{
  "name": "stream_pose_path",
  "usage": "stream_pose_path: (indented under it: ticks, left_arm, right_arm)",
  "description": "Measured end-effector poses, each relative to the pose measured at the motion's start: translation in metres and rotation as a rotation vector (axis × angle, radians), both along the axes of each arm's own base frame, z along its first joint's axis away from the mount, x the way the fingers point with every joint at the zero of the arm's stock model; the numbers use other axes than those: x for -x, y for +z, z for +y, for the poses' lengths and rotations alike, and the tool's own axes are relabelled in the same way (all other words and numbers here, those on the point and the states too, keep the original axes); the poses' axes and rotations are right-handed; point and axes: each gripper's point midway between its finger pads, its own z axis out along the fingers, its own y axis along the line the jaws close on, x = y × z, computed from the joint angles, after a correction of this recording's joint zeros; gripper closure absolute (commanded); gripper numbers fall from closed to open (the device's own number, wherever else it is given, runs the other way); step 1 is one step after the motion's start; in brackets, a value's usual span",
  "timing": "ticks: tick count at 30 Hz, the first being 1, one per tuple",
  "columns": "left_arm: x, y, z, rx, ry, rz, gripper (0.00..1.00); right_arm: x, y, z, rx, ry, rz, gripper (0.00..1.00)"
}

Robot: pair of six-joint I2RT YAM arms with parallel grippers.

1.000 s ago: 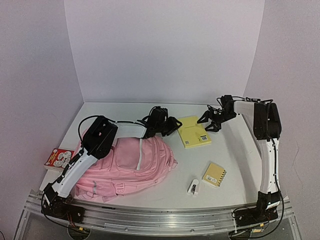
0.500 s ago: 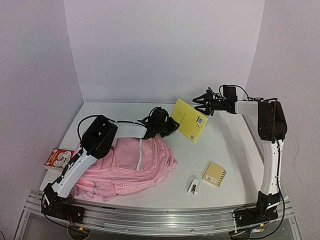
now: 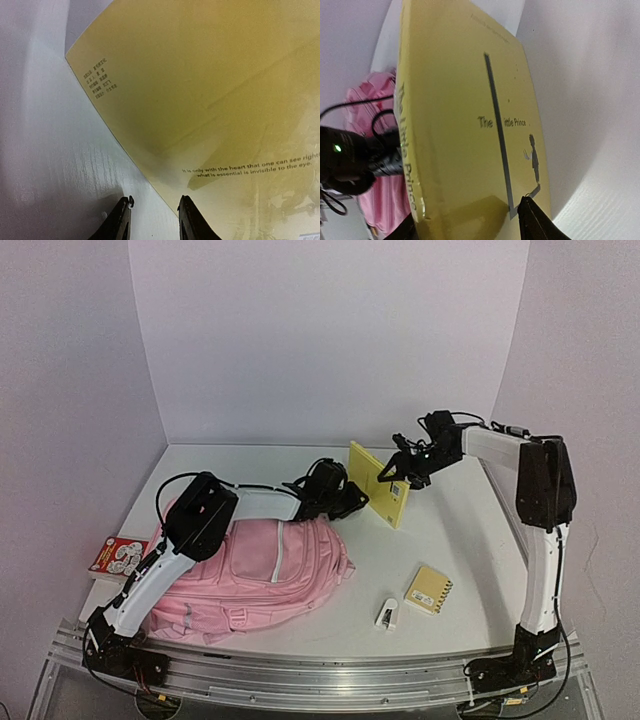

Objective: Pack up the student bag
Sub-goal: Pick up the book from the center of the board.

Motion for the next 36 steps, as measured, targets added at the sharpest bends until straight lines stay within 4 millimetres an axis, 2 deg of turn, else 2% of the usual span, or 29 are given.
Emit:
stream_pose_path:
  ticks: [2,4,5,8,14,15,16,19,24,27,29,31,36]
  left_arm:
    - [0.0,-0.001,0.0,-0.009,-0.003,0.001,0.66]
    - [0.001,0.0,0.001,-0.016,-0.008,-0.005,0.65]
    - [0.001,0.001,0.001,-0.022,-0.011,-0.006,0.63]
    - [0.003,0.003,0.005,-0.055,-0.023,-0.009,0.52]
    - [0.017,0.017,0.003,-0.168,-0.145,-0.058,0.08]
    - [0.021,0.023,0.002,-0.195,-0.171,-0.08,0.02]
    - [0.025,0.028,0.003,-0.226,-0.19,-0.096,0.01]
    - [0.043,0.055,0.011,-0.353,-0.22,-0.154,0.0]
    - [0.094,0.13,0.02,-0.502,-0.238,-0.264,0.02]
    - [0.125,0.149,0.024,-0.567,-0.245,-0.281,0.08]
    - [0.144,0.143,0.024,-0.612,-0.259,-0.264,0.12]
    - [0.16,0.125,0.028,-0.676,-0.27,-0.223,0.15]
    - [0.177,0.074,0.061,-0.877,-0.24,-0.095,0.23]
  right_arm:
    - [0.007,-0.008,-0.002,0.113,0.028,-0.034,0.74]
    - [0.008,-0.009,-0.002,0.205,0.045,-0.073,0.97]
    - [0.008,-0.009,-0.004,0.252,0.046,-0.088,1.0]
    - [0.007,-0.012,-0.014,0.342,0.051,-0.111,1.0]
    - [0.015,-0.008,-0.021,0.376,0.051,-0.111,1.0]
    - [0.02,-0.006,-0.024,0.385,0.043,-0.107,1.0]
    - [0.027,-0.003,-0.027,0.389,0.034,-0.102,1.0]
    - [0.057,0.01,-0.041,0.392,-0.011,-0.086,1.0]
    - [0.109,0.046,-0.063,0.338,-0.123,-0.14,1.0]
    - [0.14,0.067,-0.073,0.277,-0.19,-0.188,1.0]
    - [0.158,0.073,-0.079,0.236,-0.226,-0.21,1.0]
    - [0.176,0.074,-0.084,0.205,-0.252,-0.21,1.0]
    - [0.209,0.061,-0.094,0.174,-0.291,-0.182,1.0]
